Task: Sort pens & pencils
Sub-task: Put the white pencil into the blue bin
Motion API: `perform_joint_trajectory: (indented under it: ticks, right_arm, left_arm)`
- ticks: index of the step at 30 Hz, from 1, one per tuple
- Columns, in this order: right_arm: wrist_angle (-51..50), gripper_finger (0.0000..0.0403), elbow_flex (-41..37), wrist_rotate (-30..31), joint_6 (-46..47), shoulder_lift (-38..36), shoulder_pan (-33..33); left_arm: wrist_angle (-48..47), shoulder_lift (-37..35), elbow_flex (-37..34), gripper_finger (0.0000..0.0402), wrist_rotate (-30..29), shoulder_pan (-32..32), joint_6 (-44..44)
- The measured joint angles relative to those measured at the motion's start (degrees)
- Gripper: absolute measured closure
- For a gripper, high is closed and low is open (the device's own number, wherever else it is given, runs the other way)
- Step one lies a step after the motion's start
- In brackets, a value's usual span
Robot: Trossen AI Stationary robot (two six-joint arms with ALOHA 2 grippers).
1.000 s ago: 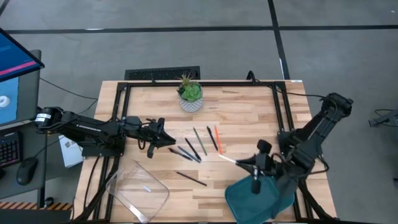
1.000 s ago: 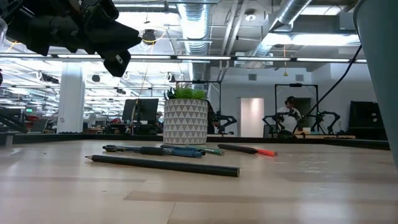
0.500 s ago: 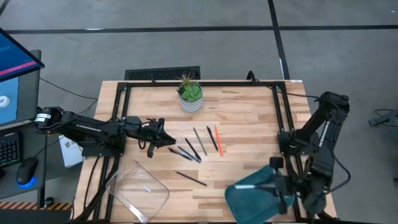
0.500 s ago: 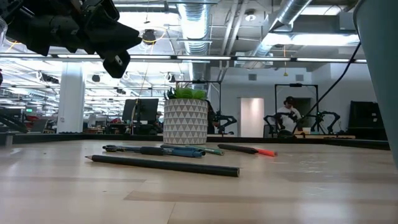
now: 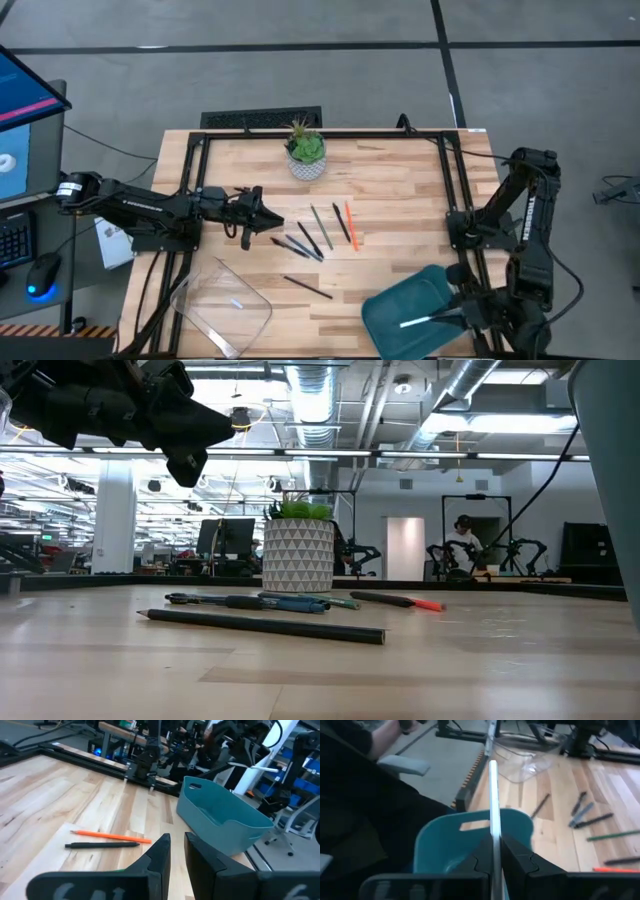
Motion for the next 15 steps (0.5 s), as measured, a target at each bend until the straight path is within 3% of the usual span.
perform_joint_trajectory:
  ticks: [6,15]
  right_arm:
    - [-3.2,0.0353,-2.2,-0.3,3.3,0.2,-0.8]
    - [2.3,0.0353,-8.9,-0.7,9.6,0.2,-0.6]
  left_arm:
    - [0.0,0.0,0.0,0.0356,0.4,0.0,-1.0]
    - [0.0,0.0,0.0,0.0356,0.5,0.0,-1.0]
